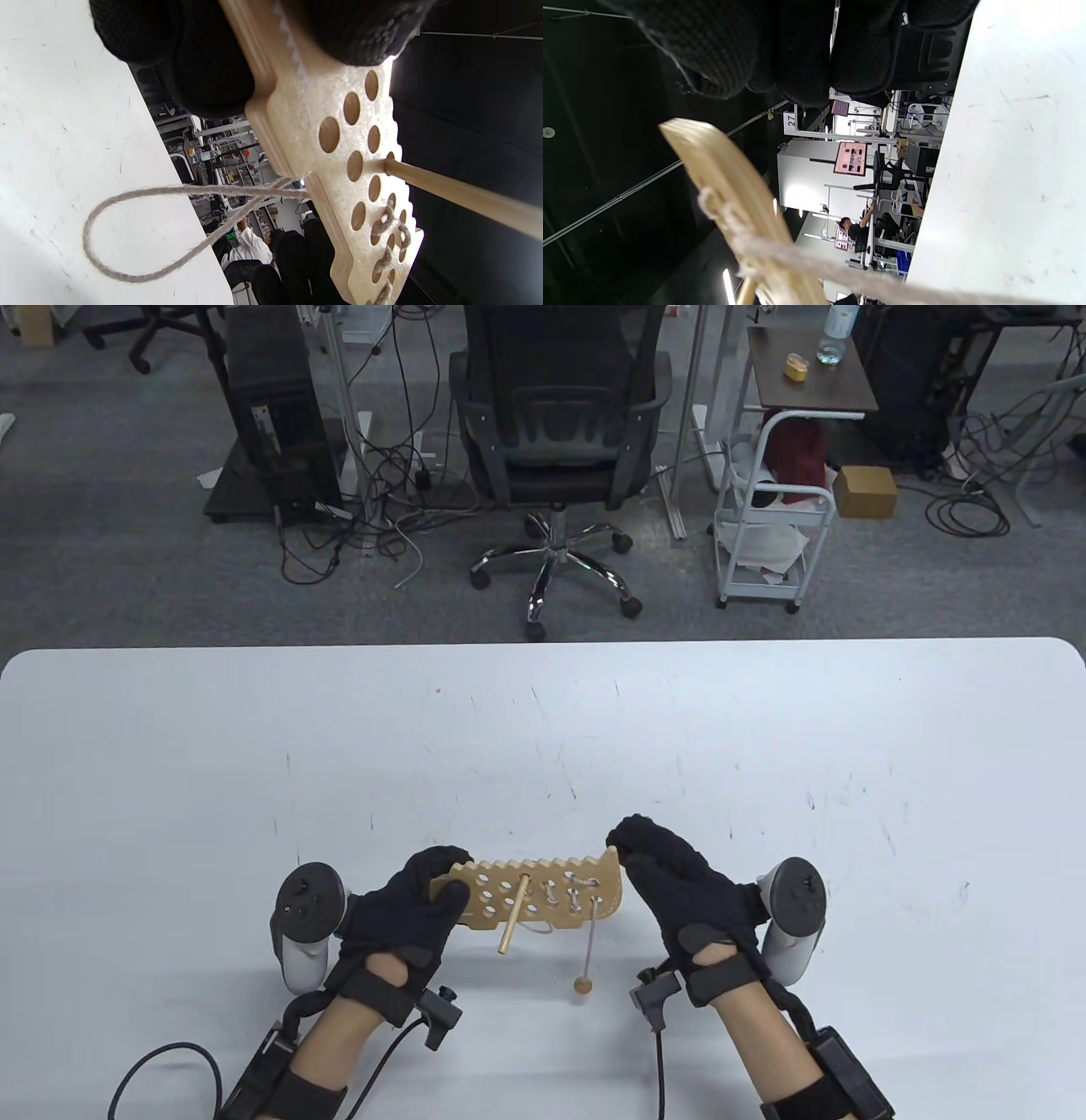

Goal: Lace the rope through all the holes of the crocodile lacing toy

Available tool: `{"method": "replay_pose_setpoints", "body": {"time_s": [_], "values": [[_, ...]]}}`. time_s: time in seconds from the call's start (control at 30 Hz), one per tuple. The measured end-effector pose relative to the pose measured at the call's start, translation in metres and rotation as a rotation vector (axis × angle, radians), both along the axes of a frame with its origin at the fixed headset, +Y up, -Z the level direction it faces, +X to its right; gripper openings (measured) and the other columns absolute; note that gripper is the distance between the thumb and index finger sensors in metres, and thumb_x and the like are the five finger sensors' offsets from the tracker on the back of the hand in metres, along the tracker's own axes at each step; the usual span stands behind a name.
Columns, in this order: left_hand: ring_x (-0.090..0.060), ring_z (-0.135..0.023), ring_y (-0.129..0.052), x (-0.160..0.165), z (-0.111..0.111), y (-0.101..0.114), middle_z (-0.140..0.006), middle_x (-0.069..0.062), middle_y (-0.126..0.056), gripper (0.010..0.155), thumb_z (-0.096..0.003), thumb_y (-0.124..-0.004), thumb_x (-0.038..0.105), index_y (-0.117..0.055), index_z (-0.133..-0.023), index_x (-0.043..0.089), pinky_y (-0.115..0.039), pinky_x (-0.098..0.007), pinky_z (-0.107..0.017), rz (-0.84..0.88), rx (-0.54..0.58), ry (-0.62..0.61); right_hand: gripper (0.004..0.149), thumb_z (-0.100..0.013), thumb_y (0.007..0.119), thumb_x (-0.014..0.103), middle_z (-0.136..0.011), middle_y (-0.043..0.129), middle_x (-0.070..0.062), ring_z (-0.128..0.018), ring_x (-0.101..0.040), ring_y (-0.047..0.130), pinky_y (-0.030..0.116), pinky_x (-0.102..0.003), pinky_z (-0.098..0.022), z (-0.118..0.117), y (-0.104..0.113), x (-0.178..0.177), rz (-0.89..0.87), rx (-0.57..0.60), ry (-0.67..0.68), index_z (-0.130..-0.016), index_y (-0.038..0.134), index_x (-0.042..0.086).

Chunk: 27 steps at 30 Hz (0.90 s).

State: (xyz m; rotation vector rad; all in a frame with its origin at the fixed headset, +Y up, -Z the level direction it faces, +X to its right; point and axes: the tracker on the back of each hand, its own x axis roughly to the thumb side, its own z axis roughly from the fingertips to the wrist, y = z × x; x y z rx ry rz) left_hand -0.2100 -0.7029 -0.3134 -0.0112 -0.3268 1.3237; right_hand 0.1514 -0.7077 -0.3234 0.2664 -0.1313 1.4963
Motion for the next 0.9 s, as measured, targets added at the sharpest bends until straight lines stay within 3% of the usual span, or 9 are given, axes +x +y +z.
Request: {"method": "replay_pose_setpoints", "body": {"time_s": [0.47, 0.73, 0.9], "values": [[-0.023, -0.053, -0.098, -0.01, -0.003, -0.006, -0.074, 0.003, -0.092, 0.053, -0.0387, -0.079, 0.043, -0.073, -0.089, 0.026, -0.074, -0.048, -0.061, -0.059, -0.04, 0.119, 0.068, -0.042, 0.095, 0.044, -0.108, 0.065, -0.008, -0.097, -0.04, 0.058, 0.036, -0.066, -0.069, 0.019, 0.03, -0.008, 0.329, 0.309, -0.128, -0.1, 0.067, 0.022], [-0.023, -0.051, -0.098, -0.008, -0.003, -0.01, -0.074, 0.001, -0.092, 0.053, -0.0388, -0.08, 0.043, -0.073, -0.089, 0.026, -0.074, -0.048, -0.06, -0.088, -0.069, 0.135, 0.067, -0.041, 0.096, 0.045, -0.109, 0.063, -0.007, -0.101, -0.039, 0.051, 0.03, -0.067, -0.07, 0.035, 0.039, -0.028, 0.551, 0.482, -0.145, -0.099, 0.07, 0.024], [-0.022, -0.05, -0.099, -0.002, -0.001, -0.011, -0.073, 0.002, -0.093, 0.053, -0.0391, -0.08, 0.044, -0.073, -0.089, 0.025, -0.076, -0.048, -0.059, -0.098, -0.068, 0.126, 0.068, -0.04, 0.096, 0.046, -0.11, 0.062, -0.006, -0.102, -0.038, 0.047, 0.028, -0.067, -0.07, 0.046, 0.042, -0.045, 0.813, 0.647, -0.162, -0.099, 0.07, 0.025]]}}
